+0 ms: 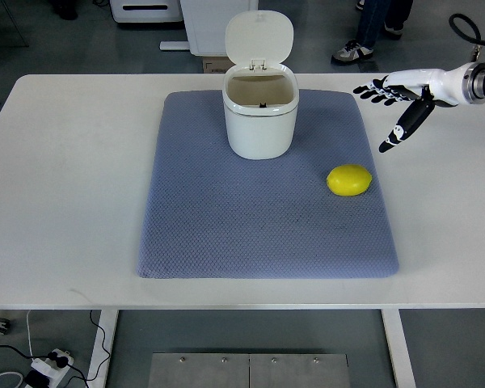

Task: Put lemon in trash with right hand
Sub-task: 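Lower the right hand down onto the yellow lemon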

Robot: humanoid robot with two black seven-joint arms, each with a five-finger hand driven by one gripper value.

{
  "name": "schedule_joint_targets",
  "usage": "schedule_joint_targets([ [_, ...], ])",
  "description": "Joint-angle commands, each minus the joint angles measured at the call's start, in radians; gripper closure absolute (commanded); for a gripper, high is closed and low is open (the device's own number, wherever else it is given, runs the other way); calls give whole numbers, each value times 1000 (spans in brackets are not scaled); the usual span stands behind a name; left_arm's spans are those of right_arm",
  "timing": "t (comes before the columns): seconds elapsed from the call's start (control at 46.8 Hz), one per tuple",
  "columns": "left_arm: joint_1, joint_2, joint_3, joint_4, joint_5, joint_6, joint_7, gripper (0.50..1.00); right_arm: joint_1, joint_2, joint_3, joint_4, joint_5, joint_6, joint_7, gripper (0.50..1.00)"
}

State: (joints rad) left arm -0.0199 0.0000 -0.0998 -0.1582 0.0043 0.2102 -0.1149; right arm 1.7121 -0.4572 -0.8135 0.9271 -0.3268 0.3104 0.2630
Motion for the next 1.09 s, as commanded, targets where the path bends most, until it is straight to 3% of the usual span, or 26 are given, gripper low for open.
schedule_joint_targets([
  [0.0,0,0,0,0,0,0,0,500,20,25,-38,18,0,-4,-1,500],
  [1.068,0,0,0,-1,0,0,0,500,100,273,-288,64,84,-45,-4,502],
])
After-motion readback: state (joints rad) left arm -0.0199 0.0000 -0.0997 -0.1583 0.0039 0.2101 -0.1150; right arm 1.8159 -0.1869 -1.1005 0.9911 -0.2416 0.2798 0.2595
